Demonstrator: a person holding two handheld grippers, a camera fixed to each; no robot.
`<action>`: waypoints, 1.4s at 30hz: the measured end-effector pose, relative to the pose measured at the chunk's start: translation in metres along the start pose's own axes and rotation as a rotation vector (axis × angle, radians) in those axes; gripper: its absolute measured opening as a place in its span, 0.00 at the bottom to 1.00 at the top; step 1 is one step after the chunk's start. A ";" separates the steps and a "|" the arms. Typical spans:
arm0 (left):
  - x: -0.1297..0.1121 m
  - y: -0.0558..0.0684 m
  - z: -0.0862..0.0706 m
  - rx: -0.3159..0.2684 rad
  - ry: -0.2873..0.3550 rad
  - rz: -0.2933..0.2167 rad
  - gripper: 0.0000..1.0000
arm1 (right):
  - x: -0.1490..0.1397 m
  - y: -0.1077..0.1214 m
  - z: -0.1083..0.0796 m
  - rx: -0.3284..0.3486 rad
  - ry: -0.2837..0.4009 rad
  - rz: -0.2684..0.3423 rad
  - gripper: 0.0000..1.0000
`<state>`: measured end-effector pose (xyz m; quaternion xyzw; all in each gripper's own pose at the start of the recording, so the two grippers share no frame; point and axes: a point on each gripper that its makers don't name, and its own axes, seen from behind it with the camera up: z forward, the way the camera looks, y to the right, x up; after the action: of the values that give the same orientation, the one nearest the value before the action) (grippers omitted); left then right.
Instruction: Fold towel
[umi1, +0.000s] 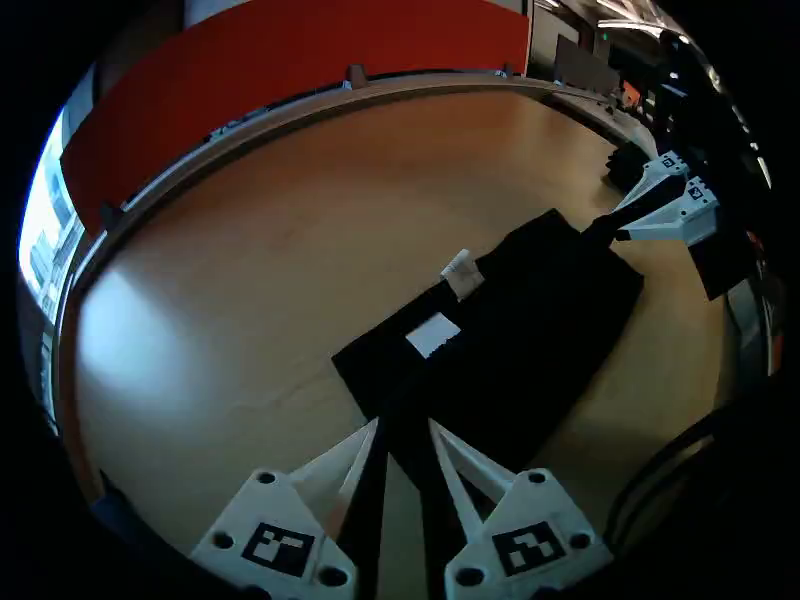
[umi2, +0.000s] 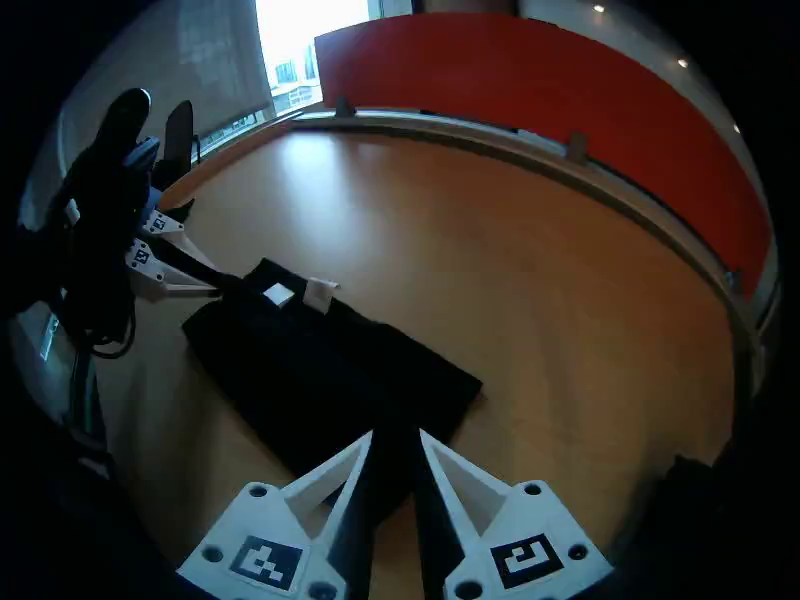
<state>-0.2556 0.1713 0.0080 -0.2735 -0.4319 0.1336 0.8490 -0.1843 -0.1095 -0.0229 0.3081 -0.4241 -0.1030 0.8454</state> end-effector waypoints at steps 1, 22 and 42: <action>-0.001 -0.001 0.002 0.003 -0.004 0.001 0.27 | 0.000 0.001 0.002 -0.004 -0.001 0.001 0.19; 0.009 -0.029 0.016 0.095 -0.012 0.081 0.66 | 0.000 0.029 0.028 -0.093 -0.025 -0.016 0.45; 0.032 -0.068 0.003 0.192 0.024 0.039 0.93 | 0.025 0.054 0.024 -0.169 0.008 -0.021 0.69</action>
<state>-0.2393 0.1313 0.0701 -0.2008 -0.4013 0.1876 0.8738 -0.1927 -0.0881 0.0373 0.2406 -0.4071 -0.1461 0.8689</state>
